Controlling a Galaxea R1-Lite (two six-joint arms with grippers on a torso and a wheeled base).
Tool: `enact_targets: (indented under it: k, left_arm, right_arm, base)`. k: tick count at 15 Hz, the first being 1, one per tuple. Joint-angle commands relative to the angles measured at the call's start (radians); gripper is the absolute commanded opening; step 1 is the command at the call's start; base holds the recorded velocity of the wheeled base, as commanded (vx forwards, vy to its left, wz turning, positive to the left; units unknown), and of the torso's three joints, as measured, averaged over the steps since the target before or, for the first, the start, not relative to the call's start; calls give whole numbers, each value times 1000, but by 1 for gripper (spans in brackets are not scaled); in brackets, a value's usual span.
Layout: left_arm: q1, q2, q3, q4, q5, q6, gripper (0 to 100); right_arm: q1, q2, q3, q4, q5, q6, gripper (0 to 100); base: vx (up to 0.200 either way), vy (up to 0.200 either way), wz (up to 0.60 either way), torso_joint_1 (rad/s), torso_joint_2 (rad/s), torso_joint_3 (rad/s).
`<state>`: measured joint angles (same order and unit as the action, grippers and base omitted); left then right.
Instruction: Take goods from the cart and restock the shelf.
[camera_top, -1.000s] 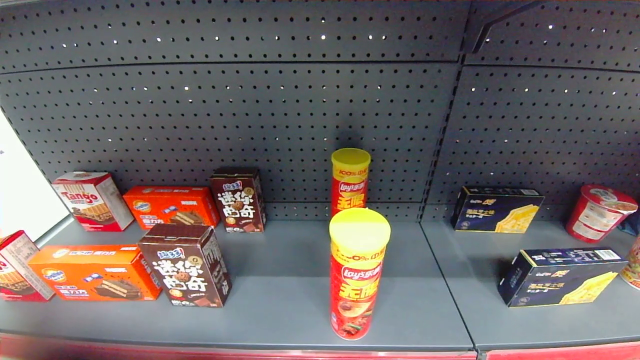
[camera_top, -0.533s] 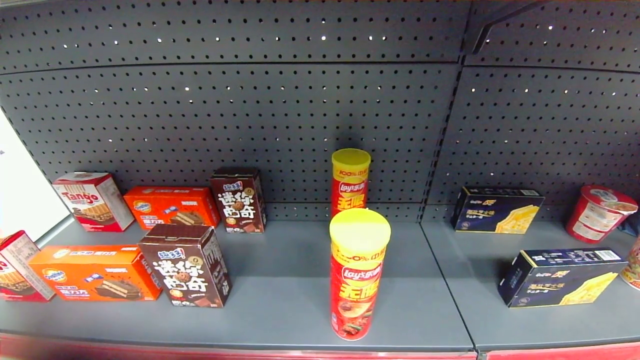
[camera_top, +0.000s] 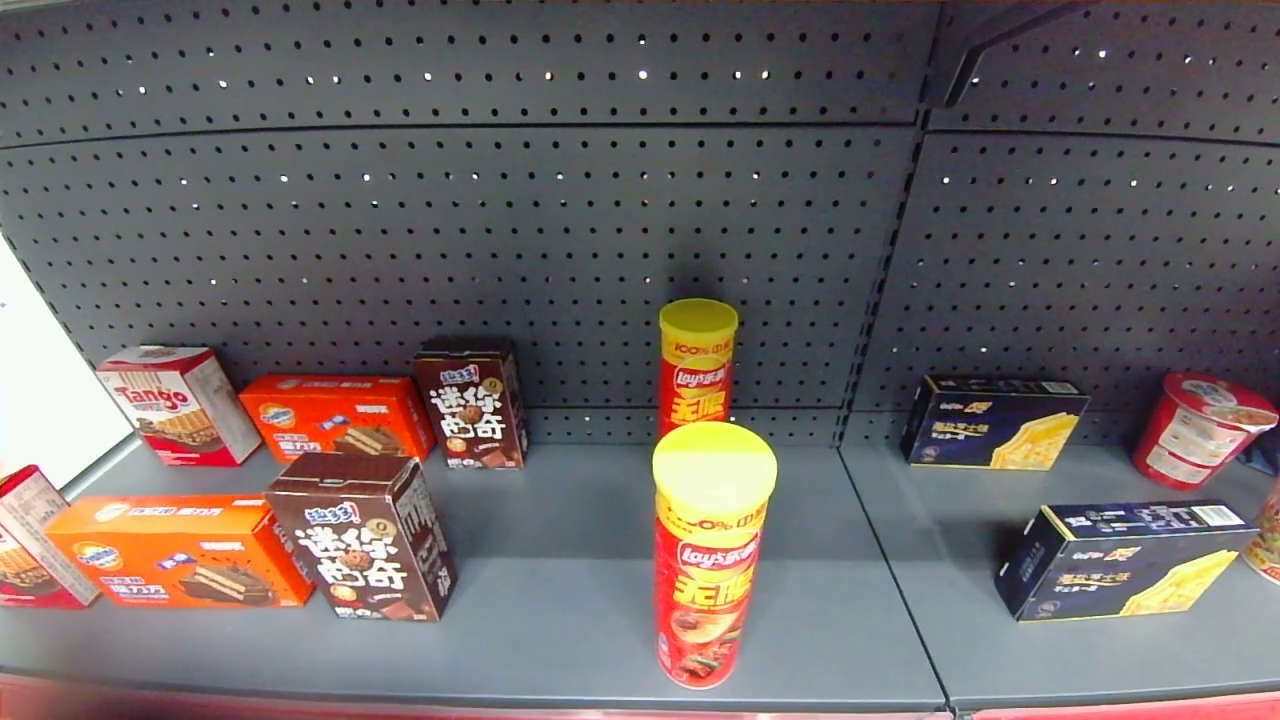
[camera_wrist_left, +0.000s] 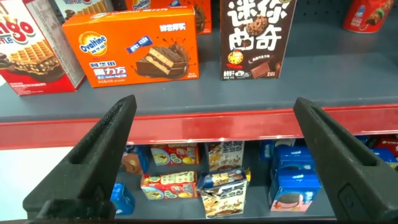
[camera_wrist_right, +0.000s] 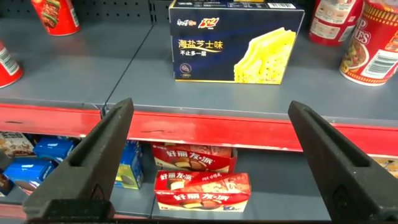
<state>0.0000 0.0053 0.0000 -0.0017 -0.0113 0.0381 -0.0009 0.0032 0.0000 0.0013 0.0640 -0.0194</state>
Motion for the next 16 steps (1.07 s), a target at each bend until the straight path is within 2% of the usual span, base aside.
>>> enact_targets:
  k: [1,2,16]
  left_arm:
    - [0,-1,0,0,5,0,100]
    - [0,1,0,0,5,-1,100]
    - [-2,1,0,0,-4,-6,100]
  right_arm:
    - [1,1,0,0,0,-1,100]
    - [1,0,0,0,0,-1,100]
    - [1,1,0,0,0,1,100]
  base:
    - [0,0,0,0,0,0]
    - [0,-200,0,-2,-2,7]
    - [-14,0,0,0,0,0]
